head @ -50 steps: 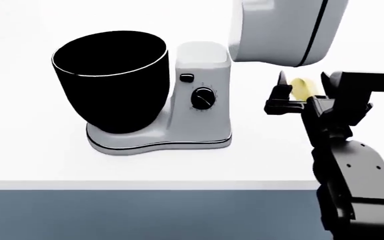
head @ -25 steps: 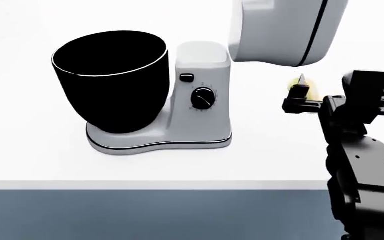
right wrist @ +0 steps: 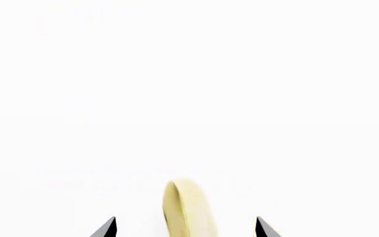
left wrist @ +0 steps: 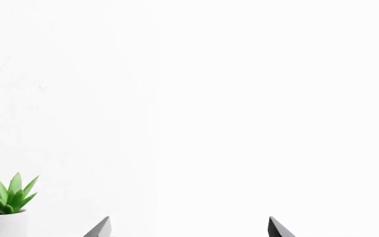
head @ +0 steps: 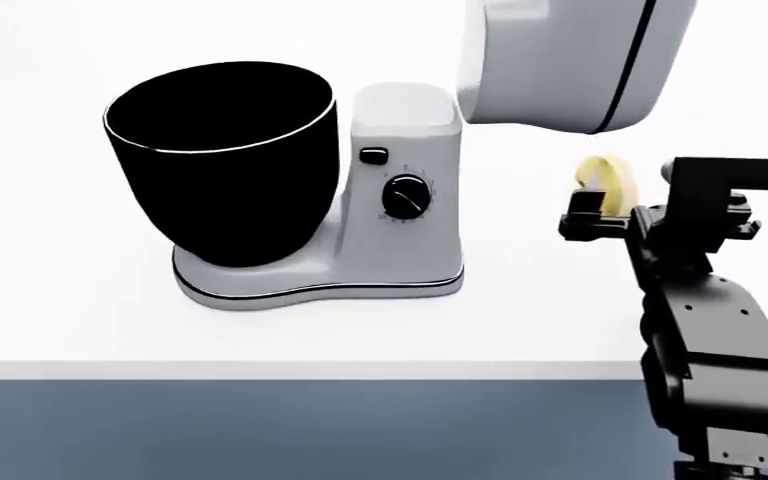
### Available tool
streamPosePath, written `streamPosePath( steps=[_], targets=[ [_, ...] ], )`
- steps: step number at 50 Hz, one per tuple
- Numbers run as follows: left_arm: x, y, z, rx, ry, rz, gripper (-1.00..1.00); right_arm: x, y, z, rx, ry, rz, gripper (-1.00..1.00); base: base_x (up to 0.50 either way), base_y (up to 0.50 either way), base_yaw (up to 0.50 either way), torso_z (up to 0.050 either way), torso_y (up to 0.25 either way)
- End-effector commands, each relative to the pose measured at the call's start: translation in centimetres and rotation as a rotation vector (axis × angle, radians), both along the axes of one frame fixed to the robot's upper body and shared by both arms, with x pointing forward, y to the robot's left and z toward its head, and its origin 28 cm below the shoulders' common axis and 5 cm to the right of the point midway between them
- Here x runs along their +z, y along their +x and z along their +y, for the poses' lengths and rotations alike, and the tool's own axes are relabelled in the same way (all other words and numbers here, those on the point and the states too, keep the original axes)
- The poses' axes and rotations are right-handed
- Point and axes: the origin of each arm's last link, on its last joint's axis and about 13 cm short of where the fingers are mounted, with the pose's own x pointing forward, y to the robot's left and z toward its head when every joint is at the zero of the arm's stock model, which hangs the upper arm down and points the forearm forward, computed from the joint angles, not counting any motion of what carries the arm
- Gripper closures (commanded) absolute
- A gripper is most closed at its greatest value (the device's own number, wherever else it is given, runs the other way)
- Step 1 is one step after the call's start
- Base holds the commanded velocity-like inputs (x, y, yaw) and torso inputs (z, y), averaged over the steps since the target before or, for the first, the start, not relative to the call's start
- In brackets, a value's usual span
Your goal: Place the cheese in the stand mixer bowl.
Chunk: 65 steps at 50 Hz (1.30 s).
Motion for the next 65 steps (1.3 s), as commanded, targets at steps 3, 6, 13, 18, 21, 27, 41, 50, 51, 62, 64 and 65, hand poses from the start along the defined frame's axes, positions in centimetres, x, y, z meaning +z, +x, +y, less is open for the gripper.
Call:
streamPosePath(
  steps=[3, 6, 13, 18, 21, 27, 41, 50, 51, 62, 64, 65],
  targets=[
    [-0.1, 0.1, 0.0, 0.001, -0.004, 0.006, -1.0, -1.0, 1.8, -0.3, -0.011, -0.004, 0.035, -1.0, 0.0, 0.0, 0.0, 0.0, 0.0],
    [-0.1, 0.1, 0.1, 0.002, -0.005, 0.007, -1.0, -1.1, 2.1, -0.3, -0.009, -0.006, 0.038, -1.0, 0.0, 0.0, 0.0, 0.0, 0.0],
    [-0.1, 0.1, 0.1, 0.005, -0.006, 0.006, -1.0, -1.1, 2.9, -0.2, -0.009, -0.01, 0.044, -1.0, 0.0, 0.0, 0.0, 0.0, 0.0],
    [-0.2, 0.2, 0.1, 0.006, -0.006, 0.008, -1.0, -1.5, 3.2, -0.3, -0.016, -0.01, 0.055, -1.0, 0.0, 0.0, 0.0, 0.0, 0.0],
    [-0.2, 0.1, 0.1, 0.005, -0.007, 0.007, -1.0, -1.7, 3.4, -0.5, -0.024, -0.005, 0.065, -1.0, 0.0, 0.0, 0.0, 0.0, 0.0],
    [-0.1, 0.2, 0.1, 0.003, -0.005, 0.008, -1.0, -2.1, 3.6, -0.7, -0.035, 0.006, 0.081, -1.0, 0.0, 0.0, 0.0, 0.0, 0.0],
    [-0.2, 0.3, 0.1, 0.004, -0.008, 0.01, -1.0, -3.7, 5.0, -1.4, -0.056, 0.01, 0.112, -1.0, 0.0, 0.0, 0.0, 0.0, 0.0],
    [-0.3, 0.3, 0.2, 0.008, -0.011, 0.012, -1.0, -4.0, 6.0, -1.8, -0.083, 0.005, 0.119, -1.0, 0.0, 0.0, 0.0, 0.0, 0.0],
    [-0.3, 0.3, 0.2, 0.008, -0.011, 0.014, -1.0, -4.0, 6.0, -1.8, -0.085, 0.004, 0.119, -1.0, 0.0, 0.0, 0.0, 0.0, 0.0],
    [-0.4, 0.4, 0.2, 0.007, -0.012, 0.019, -1.0, -4.5, 5.8, -1.7, -0.074, -0.014, 0.178, -1.0, 0.0, 0.0, 0.0, 0.0, 0.0],
    [-0.4, 0.4, 0.2, 0.006, -0.012, 0.019, -1.0, -4.3, 5.9, -1.7, -0.071, -0.014, 0.166, 1.0, 0.0, 0.0, 0.0, 0.0, 0.0],
    [-0.4, 0.4, 0.2, 0.005, -0.011, 0.019, -1.0, -4.2, 5.9, -1.7, -0.076, -0.014, 0.16, 1.0, 0.0, 0.0, 0.0, 0.0, 0.0]
  ],
)
